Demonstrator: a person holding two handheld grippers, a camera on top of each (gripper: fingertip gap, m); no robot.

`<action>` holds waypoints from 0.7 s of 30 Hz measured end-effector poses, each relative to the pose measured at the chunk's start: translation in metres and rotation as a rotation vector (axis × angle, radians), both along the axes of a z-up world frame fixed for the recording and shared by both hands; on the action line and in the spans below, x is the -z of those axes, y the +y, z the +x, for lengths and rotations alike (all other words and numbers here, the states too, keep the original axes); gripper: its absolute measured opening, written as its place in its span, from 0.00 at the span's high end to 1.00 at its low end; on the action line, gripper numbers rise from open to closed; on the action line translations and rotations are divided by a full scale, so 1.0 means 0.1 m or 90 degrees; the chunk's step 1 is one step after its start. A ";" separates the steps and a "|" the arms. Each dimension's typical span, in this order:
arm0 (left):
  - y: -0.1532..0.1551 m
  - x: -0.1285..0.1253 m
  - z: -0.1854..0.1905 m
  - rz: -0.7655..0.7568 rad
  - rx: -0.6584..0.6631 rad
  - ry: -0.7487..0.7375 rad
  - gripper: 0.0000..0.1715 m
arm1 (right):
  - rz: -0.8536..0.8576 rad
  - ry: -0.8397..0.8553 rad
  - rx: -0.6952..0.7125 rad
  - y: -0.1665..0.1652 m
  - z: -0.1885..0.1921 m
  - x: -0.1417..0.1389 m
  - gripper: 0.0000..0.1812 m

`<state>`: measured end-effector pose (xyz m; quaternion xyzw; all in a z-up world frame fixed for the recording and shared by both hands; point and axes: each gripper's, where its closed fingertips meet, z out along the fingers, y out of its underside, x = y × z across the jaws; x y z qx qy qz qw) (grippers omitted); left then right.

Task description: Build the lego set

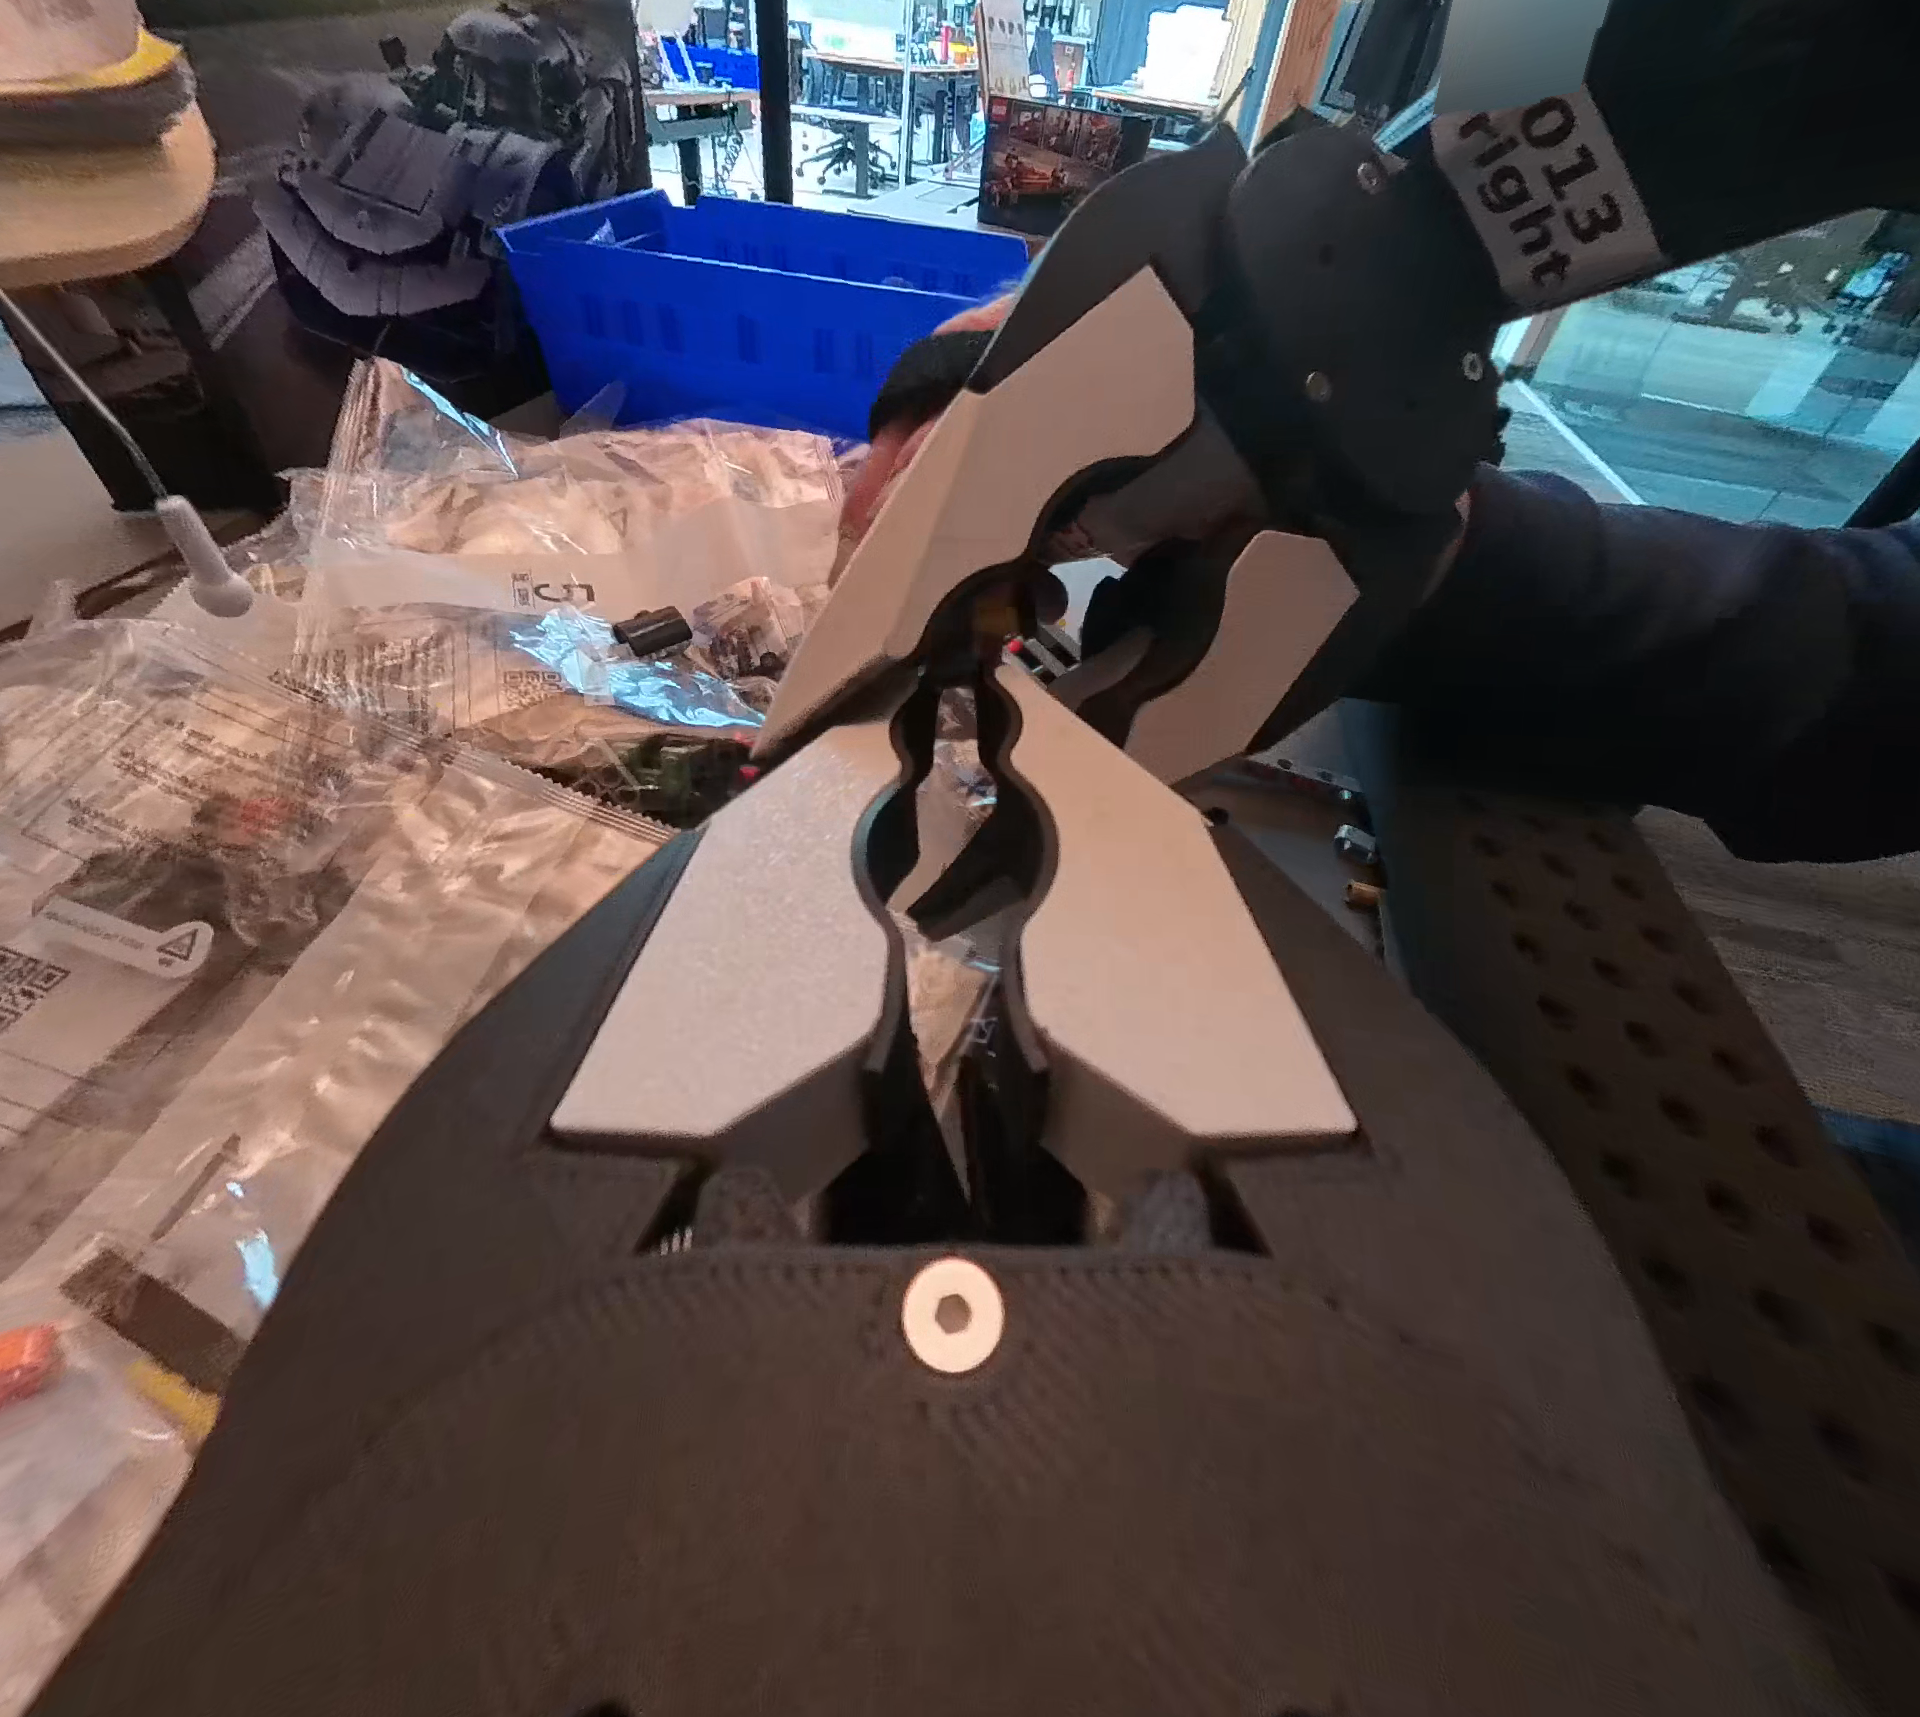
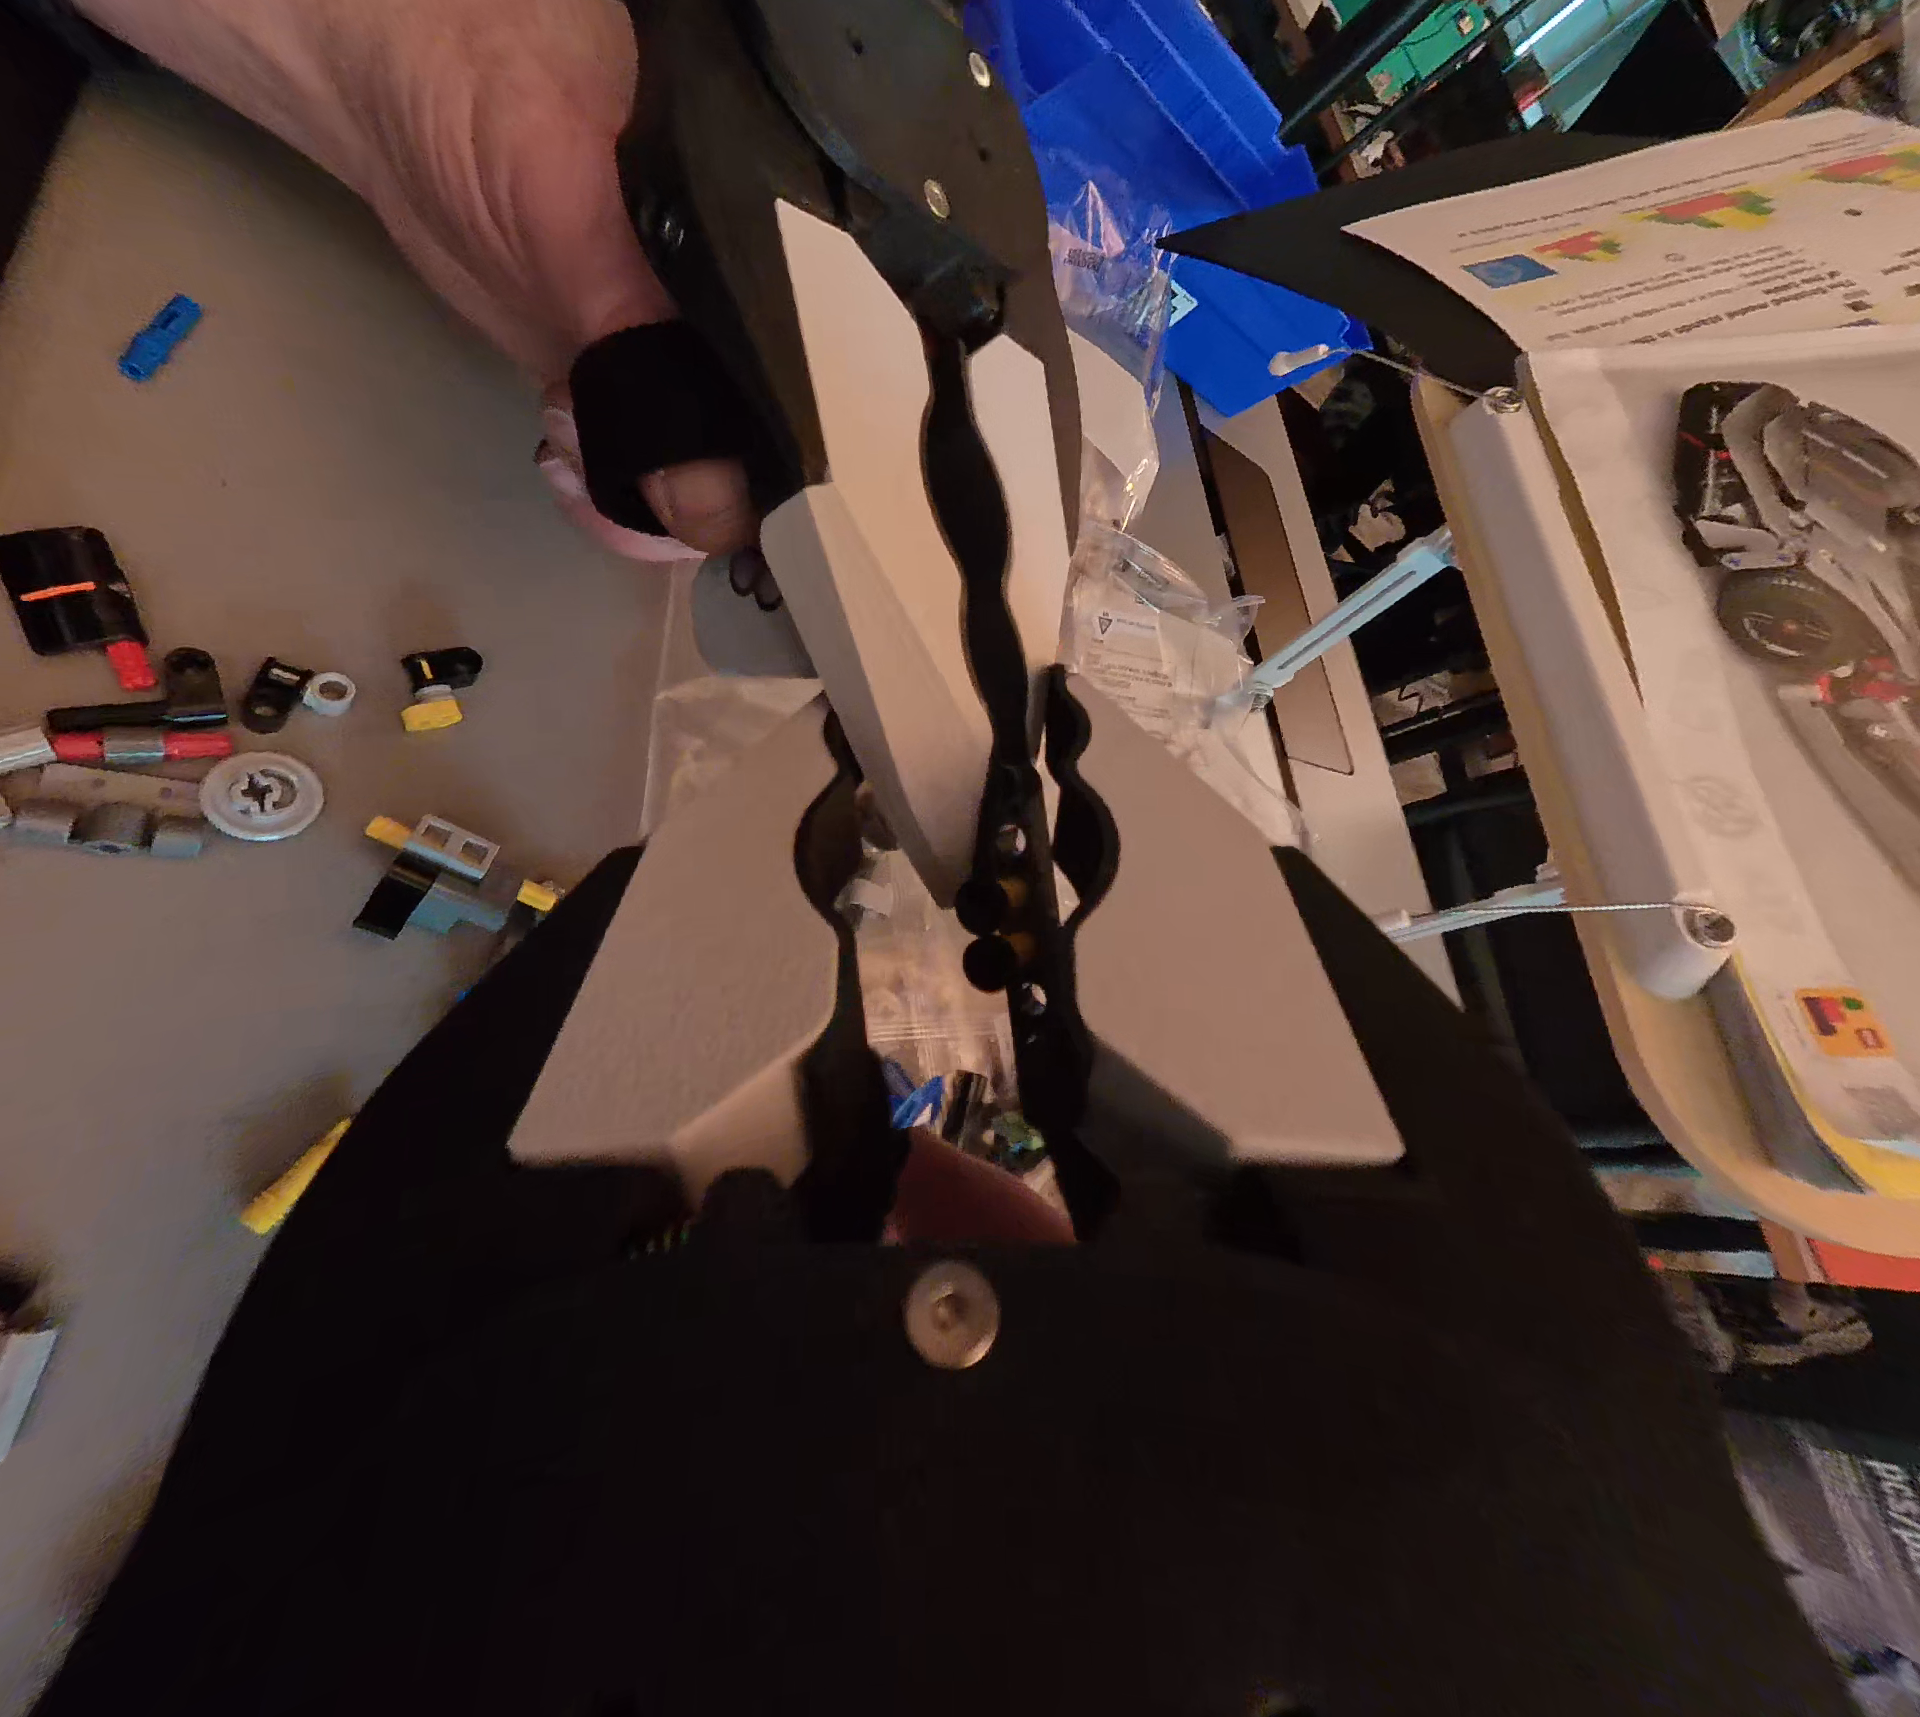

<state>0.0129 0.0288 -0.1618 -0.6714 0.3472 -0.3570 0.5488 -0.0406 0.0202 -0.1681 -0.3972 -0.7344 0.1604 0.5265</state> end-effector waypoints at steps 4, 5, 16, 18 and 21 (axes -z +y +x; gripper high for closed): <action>-0.01 0.01 0.02 -0.037 0.012 -0.023 0.97 | -0.007 -0.011 0.007 0.01 0.01 0.01 0.85; -0.02 0.02 0.02 -0.050 0.017 -0.026 0.97 | -0.004 -0.017 0.010 0.01 0.01 0.03 0.85; 0.04 0.07 -0.03 -0.112 0.007 -0.030 0.97 | -0.013 -0.016 0.030 -0.02 0.09 -0.10 0.79; 0.07 0.08 -0.06 -0.136 0.001 -0.043 0.97 | -0.056 0.014 0.011 -0.06 0.11 -0.19 0.79; 0.10 0.14 -0.06 -0.155 -0.007 -0.036 0.97 | -0.099 0.052 -0.006 -0.08 0.13 -0.29 0.78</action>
